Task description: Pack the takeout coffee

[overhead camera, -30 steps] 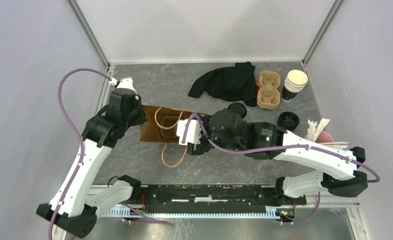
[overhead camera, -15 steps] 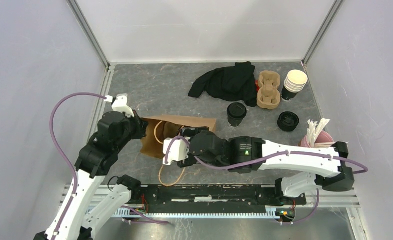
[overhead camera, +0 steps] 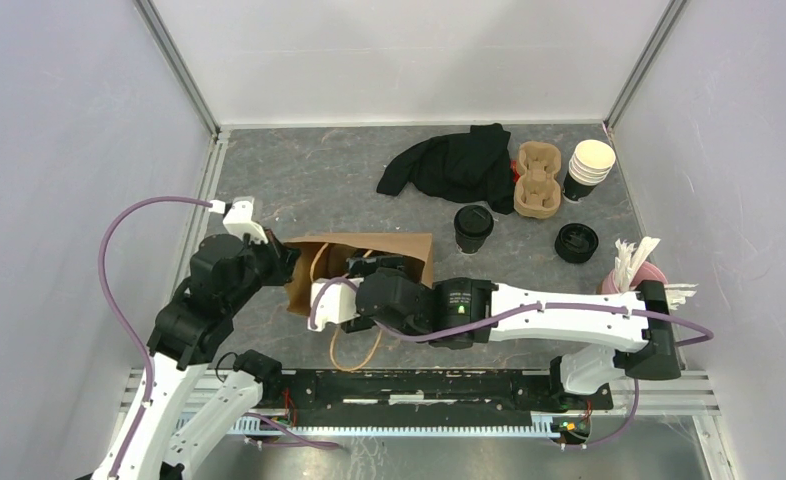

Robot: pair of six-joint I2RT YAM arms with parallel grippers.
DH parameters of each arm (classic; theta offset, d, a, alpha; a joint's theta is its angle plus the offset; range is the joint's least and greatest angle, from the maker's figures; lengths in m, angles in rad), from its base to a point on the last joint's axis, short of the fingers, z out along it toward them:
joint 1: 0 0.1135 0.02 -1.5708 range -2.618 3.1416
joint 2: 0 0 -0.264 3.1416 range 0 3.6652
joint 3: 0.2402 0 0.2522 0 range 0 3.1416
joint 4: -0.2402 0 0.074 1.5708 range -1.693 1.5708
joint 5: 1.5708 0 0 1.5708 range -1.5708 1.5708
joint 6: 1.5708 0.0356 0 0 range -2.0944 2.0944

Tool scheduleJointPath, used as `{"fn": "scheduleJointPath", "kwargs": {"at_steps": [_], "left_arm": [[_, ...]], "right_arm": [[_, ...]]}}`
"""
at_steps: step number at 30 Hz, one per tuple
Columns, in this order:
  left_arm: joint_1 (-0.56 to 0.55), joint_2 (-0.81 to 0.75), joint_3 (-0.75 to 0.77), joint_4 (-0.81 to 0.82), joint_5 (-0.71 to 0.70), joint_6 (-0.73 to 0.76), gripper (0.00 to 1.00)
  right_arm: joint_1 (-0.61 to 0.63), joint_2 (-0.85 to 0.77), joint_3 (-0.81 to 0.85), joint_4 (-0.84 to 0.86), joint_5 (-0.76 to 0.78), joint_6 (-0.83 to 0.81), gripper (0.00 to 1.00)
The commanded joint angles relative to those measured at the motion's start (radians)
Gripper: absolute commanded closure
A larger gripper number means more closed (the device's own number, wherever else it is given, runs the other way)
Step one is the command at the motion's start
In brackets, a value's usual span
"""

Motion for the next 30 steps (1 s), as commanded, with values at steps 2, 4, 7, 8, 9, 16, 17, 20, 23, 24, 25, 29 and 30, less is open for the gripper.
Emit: {"fn": "scheduleJointPath", "kwargs": {"at_steps": [2,4,7,8,9,16,17,20,23,24,25,29,30], "left_arm": [[0.001,-0.008,-0.022,0.053,0.093,-0.042,0.94],[0.0,-0.003,-0.017,0.058,0.124,-0.059,0.94],[0.001,0.006,-0.004,0.058,0.192,-0.081,0.94],[0.0,0.007,0.0,0.054,0.213,-0.087,0.94],[0.0,0.005,0.004,0.045,0.227,-0.092,0.94],[0.0,-0.012,0.022,-0.029,0.284,-0.1,0.93],[0.0,-0.019,0.013,-0.03,0.288,-0.098,0.93],[0.0,-0.031,-0.012,-0.029,0.291,-0.09,0.93],[0.001,-0.042,-0.021,-0.011,0.232,-0.074,0.94],[0.0,-0.042,-0.019,0.001,0.213,-0.067,0.94],[0.0,-0.039,-0.009,0.014,0.195,-0.056,0.95],[0.0,-0.015,0.047,0.045,0.083,-0.021,0.96],[0.001,-0.001,0.068,0.043,0.066,-0.013,0.96]], "right_arm": [[0.003,-0.062,-0.119,0.122,0.031,-0.046,1.0],[0.003,-0.058,-0.131,0.114,0.025,-0.045,1.0],[0.002,-0.059,-0.152,0.11,0.018,-0.039,1.0],[-0.001,-0.067,-0.168,0.12,0.017,-0.038,1.0],[-0.006,-0.073,-0.177,0.13,0.01,-0.038,1.0],[-0.041,-0.078,-0.197,0.166,-0.04,-0.035,1.0],[-0.051,-0.082,-0.203,0.178,-0.052,-0.04,1.0],[-0.07,-0.062,-0.182,0.155,-0.082,-0.058,1.0],[-0.078,-0.047,-0.158,0.11,-0.165,-0.094,1.0],[-0.078,-0.044,-0.156,0.107,-0.171,-0.103,1.0],[-0.08,-0.04,-0.155,0.11,-0.164,-0.107,1.0],[-0.096,-0.015,-0.141,0.152,-0.14,-0.115,1.0],[-0.102,-0.008,-0.127,0.156,-0.154,-0.112,1.0]]}}
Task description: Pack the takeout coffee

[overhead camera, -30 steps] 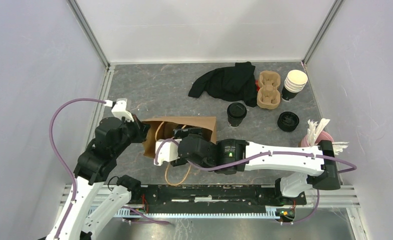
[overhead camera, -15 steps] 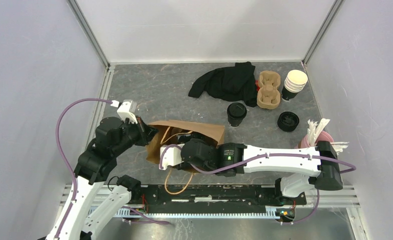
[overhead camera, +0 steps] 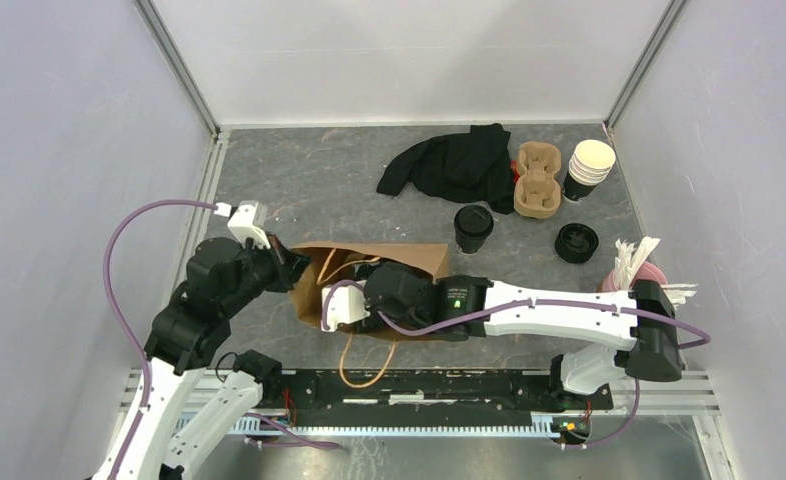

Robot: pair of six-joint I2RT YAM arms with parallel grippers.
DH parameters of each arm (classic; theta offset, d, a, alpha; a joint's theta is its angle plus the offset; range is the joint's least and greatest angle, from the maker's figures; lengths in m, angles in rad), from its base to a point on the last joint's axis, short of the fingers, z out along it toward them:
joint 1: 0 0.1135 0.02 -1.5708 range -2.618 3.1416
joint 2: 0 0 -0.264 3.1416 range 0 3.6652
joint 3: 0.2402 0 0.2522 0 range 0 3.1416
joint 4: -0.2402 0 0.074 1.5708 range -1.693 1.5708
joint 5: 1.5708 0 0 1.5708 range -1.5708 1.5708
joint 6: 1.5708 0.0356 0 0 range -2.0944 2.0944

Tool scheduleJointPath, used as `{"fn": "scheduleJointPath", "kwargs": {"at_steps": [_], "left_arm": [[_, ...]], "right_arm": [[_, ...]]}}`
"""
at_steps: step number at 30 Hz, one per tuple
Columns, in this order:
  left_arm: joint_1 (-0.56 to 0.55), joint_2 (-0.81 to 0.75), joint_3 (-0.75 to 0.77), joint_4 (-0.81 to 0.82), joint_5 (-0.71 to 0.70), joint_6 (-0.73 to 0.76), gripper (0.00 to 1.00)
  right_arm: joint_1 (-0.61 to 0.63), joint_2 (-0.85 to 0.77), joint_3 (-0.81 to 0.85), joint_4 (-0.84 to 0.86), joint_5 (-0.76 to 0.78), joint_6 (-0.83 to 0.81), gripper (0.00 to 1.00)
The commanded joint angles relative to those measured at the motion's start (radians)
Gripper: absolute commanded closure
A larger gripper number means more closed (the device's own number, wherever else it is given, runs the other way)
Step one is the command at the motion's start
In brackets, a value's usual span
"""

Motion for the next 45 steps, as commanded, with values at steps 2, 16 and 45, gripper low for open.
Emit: {"fn": "scheduleJointPath", "kwargs": {"at_steps": [2,16,45], "left_arm": [[0.001,0.056,0.109,0.049,-0.138,0.041,0.97],[-0.008,0.085,0.042,0.2,-0.143,0.093,0.98],[-0.017,0.08,0.072,-0.066,-0.219,-0.033,0.7]], "right_arm": [[-0.034,0.037,0.088,0.049,-0.069,-0.018,1.0],[-0.153,0.066,0.16,0.065,-0.263,-0.059,1.0],[-0.102,0.126,0.218,0.015,-0.177,0.026,1.0]]}}
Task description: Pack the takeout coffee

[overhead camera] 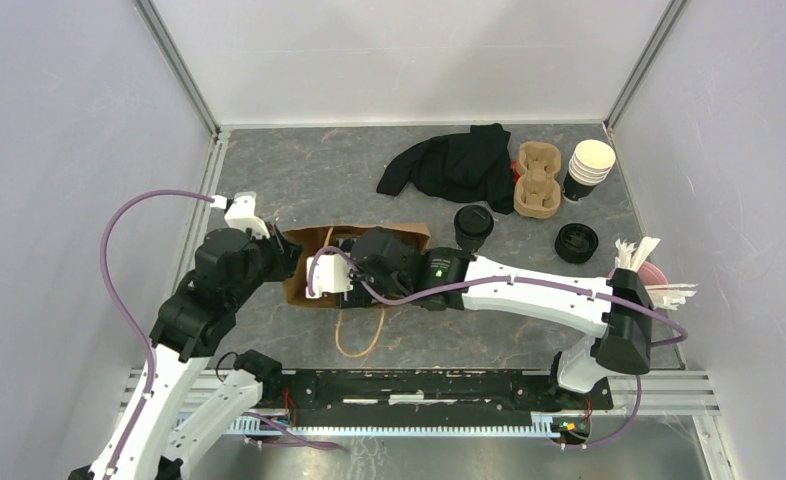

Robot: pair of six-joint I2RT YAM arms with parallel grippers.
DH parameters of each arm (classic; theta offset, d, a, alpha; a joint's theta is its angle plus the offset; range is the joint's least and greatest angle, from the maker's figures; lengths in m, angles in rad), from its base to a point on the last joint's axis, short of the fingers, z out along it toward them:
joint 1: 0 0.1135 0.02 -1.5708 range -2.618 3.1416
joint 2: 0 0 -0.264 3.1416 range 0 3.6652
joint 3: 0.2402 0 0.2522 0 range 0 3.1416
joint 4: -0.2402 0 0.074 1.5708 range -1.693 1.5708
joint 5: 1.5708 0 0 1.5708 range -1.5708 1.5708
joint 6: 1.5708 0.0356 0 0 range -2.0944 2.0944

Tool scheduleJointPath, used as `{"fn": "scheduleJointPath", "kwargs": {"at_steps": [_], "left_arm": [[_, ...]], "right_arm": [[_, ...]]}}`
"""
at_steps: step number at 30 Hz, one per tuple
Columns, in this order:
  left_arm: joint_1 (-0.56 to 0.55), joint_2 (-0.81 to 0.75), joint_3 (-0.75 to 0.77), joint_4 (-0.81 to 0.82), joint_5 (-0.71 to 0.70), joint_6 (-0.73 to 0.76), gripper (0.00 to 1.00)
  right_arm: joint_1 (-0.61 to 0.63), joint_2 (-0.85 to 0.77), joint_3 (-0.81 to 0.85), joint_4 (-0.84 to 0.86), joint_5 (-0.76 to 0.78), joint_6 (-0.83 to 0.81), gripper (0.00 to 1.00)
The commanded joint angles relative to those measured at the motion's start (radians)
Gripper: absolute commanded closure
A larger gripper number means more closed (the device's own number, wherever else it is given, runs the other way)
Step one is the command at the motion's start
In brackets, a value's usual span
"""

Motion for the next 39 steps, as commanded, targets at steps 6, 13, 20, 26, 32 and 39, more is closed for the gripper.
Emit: {"fn": "scheduleJointPath", "kwargs": {"at_steps": [6,13,20,26,32,39], "left_arm": [[-0.001,0.054,0.069,-0.095,0.036,-0.087,0.83],[-0.004,0.019,-0.01,-0.025,0.017,-0.077,0.92],[-0.003,-0.033,-0.056,0.005,0.062,-0.102,0.93],[-0.003,-0.073,-0.081,-0.012,0.085,-0.13,0.93],[-0.004,-0.1,-0.114,-0.037,0.131,-0.187,0.93],[-0.004,-0.102,-0.128,-0.033,0.166,-0.197,0.94]], "right_arm": [[0.052,-0.016,0.081,-0.073,0.083,0.063,1.0],[0.112,0.035,0.169,-0.192,0.178,0.247,1.0],[0.131,-0.032,0.055,-0.158,0.318,0.149,1.0],[0.087,-0.128,-0.06,-0.075,0.238,0.021,1.0],[0.036,-0.125,-0.046,-0.089,0.231,-0.017,1.0],[-0.004,-0.109,-0.07,-0.049,0.217,-0.065,1.0]]}}
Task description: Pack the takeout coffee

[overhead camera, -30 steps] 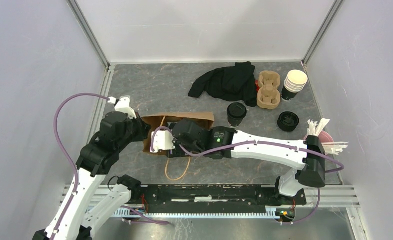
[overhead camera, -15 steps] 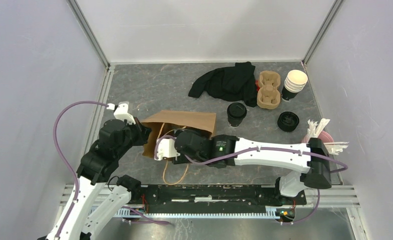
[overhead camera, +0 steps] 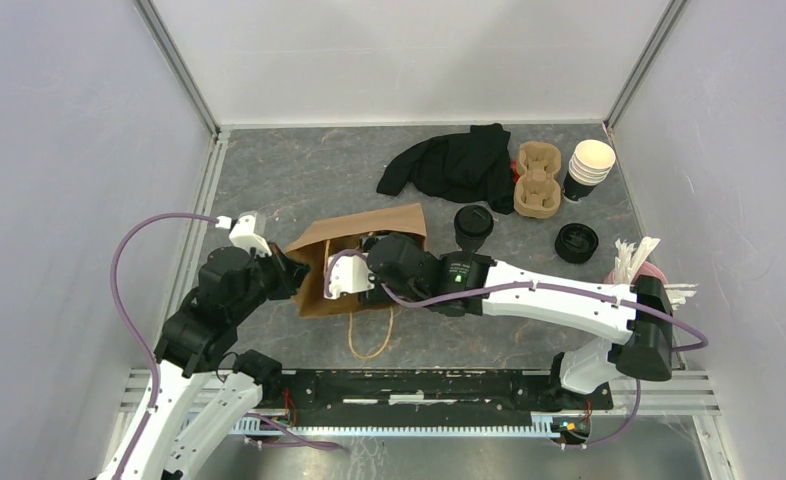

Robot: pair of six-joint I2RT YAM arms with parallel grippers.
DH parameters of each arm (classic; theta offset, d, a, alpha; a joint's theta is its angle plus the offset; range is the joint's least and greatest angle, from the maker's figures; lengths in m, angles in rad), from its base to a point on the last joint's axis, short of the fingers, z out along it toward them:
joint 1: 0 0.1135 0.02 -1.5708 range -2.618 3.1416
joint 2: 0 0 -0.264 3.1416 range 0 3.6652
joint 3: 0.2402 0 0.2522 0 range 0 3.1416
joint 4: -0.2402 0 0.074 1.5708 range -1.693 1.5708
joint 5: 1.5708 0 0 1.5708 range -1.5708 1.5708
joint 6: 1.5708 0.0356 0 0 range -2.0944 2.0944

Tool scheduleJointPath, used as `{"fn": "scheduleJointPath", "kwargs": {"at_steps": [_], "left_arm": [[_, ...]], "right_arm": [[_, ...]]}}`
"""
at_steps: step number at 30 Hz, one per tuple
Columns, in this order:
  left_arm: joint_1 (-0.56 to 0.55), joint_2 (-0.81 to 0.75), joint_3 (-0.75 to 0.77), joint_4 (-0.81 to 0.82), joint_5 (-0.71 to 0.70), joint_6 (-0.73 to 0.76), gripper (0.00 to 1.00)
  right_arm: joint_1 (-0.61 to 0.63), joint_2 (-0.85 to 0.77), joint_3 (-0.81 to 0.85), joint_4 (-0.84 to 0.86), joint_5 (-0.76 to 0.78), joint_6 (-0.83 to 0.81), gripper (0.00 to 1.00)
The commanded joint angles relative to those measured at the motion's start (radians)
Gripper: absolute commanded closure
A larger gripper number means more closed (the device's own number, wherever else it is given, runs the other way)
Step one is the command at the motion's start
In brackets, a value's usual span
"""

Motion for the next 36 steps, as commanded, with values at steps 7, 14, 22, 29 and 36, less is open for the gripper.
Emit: {"fn": "scheduleJointPath", "kwargs": {"at_steps": [7,14,22,29,36], "left_arm": [[-0.003,0.022,0.012,-0.005,0.062,-0.038,0.94],[-0.003,0.051,0.052,-0.007,0.067,0.009,0.93],[-0.002,0.057,0.08,-0.016,0.071,0.04,0.94],[-0.003,0.064,0.081,-0.013,0.077,0.044,0.94],[-0.002,0.065,0.055,-0.008,0.086,0.042,0.94]], "right_arm": [[-0.047,-0.028,-0.102,0.186,-0.046,-0.199,1.0],[-0.128,0.006,-0.105,0.214,-0.152,-0.355,1.0],[-0.193,0.034,-0.102,0.194,-0.267,-0.418,1.0],[-0.203,0.067,-0.116,0.23,-0.287,-0.432,1.0],[-0.205,0.078,-0.15,0.309,-0.224,-0.448,1.0]]}}
